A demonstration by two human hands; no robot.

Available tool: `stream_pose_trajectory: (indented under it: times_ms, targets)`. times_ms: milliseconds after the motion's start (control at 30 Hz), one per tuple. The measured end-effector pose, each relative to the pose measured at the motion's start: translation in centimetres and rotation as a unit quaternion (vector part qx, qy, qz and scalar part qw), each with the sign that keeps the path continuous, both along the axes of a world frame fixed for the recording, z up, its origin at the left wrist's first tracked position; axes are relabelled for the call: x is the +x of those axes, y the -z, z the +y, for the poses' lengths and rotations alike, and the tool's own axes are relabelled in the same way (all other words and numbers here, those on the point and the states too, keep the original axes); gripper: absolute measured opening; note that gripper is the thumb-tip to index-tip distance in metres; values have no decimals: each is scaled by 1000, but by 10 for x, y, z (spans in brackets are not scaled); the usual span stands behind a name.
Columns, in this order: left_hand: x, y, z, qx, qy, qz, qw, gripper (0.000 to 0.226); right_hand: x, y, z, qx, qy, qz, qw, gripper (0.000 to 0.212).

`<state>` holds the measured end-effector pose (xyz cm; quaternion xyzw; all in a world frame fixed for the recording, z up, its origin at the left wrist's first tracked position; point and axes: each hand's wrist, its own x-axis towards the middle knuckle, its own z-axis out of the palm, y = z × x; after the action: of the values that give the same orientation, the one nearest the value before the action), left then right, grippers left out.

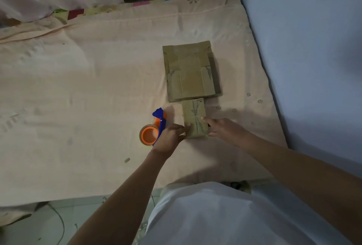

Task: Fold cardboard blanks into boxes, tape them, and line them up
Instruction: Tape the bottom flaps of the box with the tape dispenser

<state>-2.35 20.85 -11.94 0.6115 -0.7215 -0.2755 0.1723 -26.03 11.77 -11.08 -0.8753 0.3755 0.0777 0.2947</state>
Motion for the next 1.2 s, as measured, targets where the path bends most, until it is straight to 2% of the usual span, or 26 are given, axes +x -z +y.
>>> stream_pose_trajectory:
  times_ms: [200,367,500,800,933,1067,1200]
  targets:
    - [2,4,-1,7,-6,-7,1000,52,6,8,3,-57,-4,19,998,65]
    - [-5,5,6,6,-34,8,999,53,7,11,15,5,66,-16,998,65]
    - [-2,5,6,-1,-22,8,1000,53,3,7,12,47,59,-41,996,67]
    - [-2,7,5,8,-37,23,999,52,12,6,16,47,117,-34,991,65]
    - [-9,6,7,21,-61,37,997,54,12,8,31,61,140,-68,986,68]
    - [-1,2,5,47,-20,6,999,59,12,3,29,79,149,-69,983,70]
    - [-3,-7,2,55,-19,3,998,48,13,-1,32,70,208,-130,967,51]
